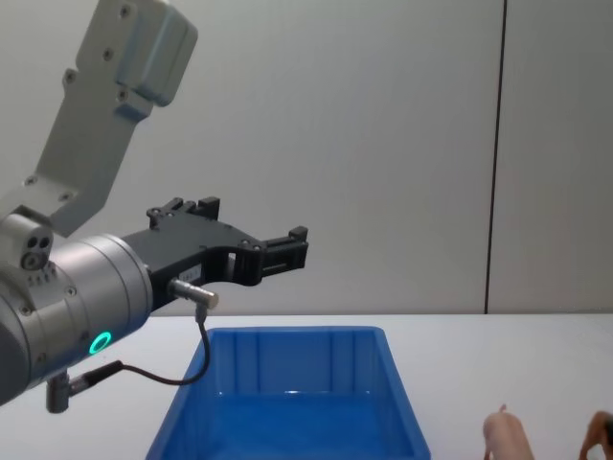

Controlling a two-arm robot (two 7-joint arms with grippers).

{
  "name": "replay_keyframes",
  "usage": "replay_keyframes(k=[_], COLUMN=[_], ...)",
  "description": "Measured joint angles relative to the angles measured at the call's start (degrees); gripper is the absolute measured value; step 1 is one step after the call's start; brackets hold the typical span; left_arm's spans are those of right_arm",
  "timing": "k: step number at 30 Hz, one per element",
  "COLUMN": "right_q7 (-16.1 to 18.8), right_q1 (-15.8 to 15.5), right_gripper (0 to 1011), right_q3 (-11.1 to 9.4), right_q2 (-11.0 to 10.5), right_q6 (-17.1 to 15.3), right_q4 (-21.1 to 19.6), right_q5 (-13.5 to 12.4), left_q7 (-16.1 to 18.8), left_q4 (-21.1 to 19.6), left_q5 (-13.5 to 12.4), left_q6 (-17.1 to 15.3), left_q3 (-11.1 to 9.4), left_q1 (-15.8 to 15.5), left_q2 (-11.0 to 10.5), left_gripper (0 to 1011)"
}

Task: Pick up the two dolls from the table and place them into the box.

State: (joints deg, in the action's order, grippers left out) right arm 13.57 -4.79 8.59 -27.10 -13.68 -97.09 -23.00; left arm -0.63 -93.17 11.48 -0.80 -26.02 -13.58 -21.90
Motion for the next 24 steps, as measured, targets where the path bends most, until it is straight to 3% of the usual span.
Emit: replay_keyframes(k=[9, 24], right_q7=[0.5, 0.2], right_q1=[0.1, 0.0], right_gripper=[941, 465], right_q3=[0.5, 0.9], right_q2=[0.5, 0.9], right_q6=[-1.4, -0.3], right_q4=[1.5, 2.7], right_q5=[0.1, 0.6], left_q7=[0.0, 0.0], left_q4=[0.0, 0.0], left_q5=[0.0, 0.0], left_q6=[0.0, 0.0], left_q3=[0.0, 0.0], left_q1=[0.0, 0.0], left_q2=[0.0, 0.0], left_gripper=[1001, 1001])
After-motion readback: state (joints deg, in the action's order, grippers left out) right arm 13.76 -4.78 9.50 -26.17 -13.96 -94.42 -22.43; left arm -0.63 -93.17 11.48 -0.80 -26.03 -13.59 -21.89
